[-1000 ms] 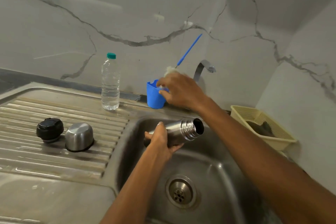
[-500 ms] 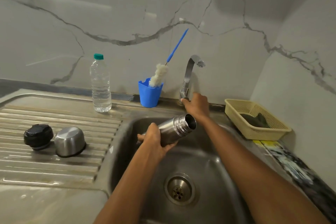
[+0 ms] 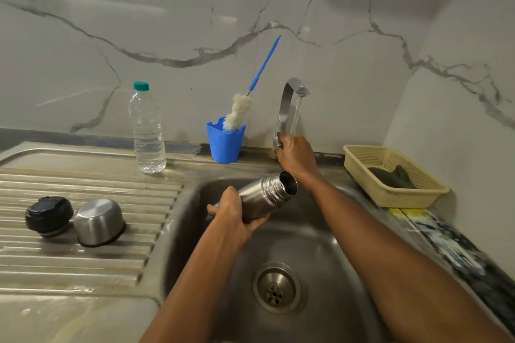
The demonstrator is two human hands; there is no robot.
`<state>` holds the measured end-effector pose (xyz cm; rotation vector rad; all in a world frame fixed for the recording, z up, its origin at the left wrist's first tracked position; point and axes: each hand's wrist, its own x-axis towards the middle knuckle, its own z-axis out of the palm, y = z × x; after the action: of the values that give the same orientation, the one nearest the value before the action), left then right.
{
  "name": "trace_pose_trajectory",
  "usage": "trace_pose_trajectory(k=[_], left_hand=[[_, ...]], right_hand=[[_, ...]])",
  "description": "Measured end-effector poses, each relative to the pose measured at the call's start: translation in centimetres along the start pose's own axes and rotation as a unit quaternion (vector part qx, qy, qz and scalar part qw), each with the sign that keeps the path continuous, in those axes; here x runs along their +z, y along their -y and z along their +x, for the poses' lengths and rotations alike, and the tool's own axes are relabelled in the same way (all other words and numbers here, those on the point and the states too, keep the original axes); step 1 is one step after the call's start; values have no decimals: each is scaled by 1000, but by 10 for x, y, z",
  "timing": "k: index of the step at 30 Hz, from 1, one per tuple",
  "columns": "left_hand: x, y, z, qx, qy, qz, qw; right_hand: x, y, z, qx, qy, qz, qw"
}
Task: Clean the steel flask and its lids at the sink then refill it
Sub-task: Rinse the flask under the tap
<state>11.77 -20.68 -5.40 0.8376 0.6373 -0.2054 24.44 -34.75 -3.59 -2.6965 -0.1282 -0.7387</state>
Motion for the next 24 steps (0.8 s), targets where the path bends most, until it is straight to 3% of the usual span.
trace_pose_trajectory(k=[6,9,11,14,19,21,24], left_hand=[[1,0,-4,1,-5,-11,1000],[0,-1,-3,9,-15,-10,1000],[0,0,-5,10,-16,-10,1000],[0,1,-8,15,-15,0,1000],[-1,-1,-5,25,-24,-18,999],[-1,0,-3,28,-28,-27,999],[1,2,-4,44,-31,-25,998]], right_hand=[[-15,-6,-11,-36,19,-33,999],[-16,-4,-24,-103,64,-110,986],[-21,1,-26,-98,94,-52,989],[-29,11,-25,-7,86,121,989],[-22,24,-31,156,92,280,943],[-22,26,-31,147,109,282,942],[-34,26,-41,85,122,199,969]])
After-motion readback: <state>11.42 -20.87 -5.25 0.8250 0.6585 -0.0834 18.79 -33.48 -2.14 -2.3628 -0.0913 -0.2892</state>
